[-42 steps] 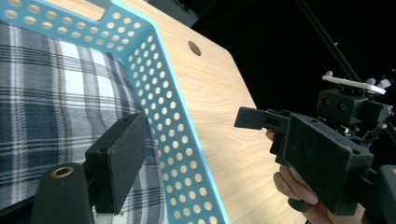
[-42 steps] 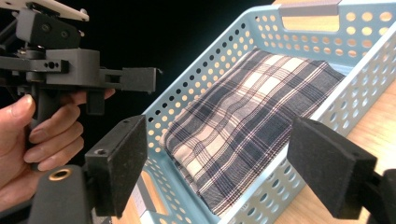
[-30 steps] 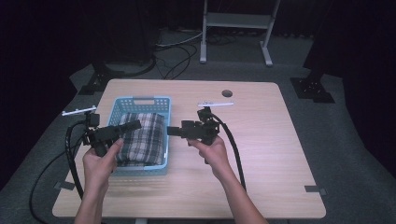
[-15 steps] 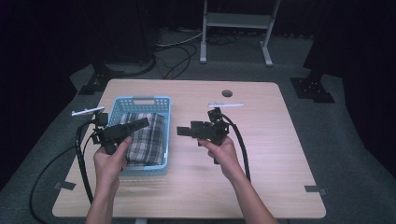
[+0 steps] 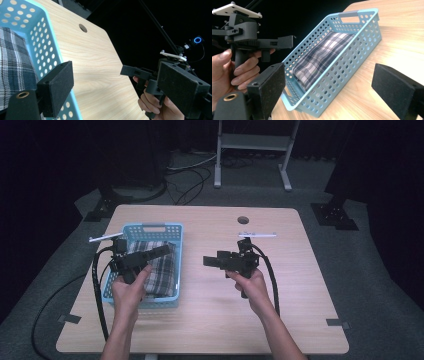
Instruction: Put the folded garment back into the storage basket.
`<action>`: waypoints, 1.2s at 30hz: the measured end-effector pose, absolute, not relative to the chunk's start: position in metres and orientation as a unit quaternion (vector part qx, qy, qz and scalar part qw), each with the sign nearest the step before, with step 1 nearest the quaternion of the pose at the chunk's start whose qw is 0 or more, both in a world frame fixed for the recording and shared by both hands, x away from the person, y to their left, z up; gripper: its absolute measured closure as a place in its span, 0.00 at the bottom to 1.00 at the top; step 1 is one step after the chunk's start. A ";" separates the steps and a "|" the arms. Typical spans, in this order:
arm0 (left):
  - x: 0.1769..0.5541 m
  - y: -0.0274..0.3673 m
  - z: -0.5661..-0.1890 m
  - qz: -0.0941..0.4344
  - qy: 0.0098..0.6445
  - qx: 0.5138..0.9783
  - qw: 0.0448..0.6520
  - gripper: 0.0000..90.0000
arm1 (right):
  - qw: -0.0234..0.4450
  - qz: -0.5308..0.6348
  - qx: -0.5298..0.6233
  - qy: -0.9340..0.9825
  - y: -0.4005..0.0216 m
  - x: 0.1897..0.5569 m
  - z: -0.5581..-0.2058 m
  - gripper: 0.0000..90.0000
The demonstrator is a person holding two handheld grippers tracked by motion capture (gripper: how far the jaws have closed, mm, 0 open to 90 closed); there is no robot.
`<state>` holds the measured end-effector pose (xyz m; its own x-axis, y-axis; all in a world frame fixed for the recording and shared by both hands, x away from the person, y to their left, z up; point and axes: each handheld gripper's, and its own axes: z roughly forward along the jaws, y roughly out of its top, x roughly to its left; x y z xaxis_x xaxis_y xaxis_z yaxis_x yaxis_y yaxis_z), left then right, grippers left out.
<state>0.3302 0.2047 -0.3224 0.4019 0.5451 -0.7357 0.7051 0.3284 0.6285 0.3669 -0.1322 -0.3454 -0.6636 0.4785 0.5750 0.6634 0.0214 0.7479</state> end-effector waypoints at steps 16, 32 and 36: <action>0.331 0.185 -0.320 -0.068 0.536 0.575 0.614 0.15 | 0.072 -0.564 -0.417 -0.709 -0.159 0.364 -0.351 0.13; 0.332 0.168 -0.316 -0.067 0.528 0.581 0.615 0.15 | 0.065 -0.564 -0.425 -0.706 -0.179 0.360 -0.358 0.13; 0.333 0.165 -0.315 -0.067 0.527 0.576 0.621 0.15 | 0.063 -0.563 -0.428 -0.704 -0.184 0.361 -0.360 0.13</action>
<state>0.3328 0.1647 -0.3150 0.4356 0.5233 -0.7324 0.6907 0.3274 0.6447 0.3609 -0.1843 -0.3596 -0.6258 0.5320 0.5705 0.6731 -0.0013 0.7396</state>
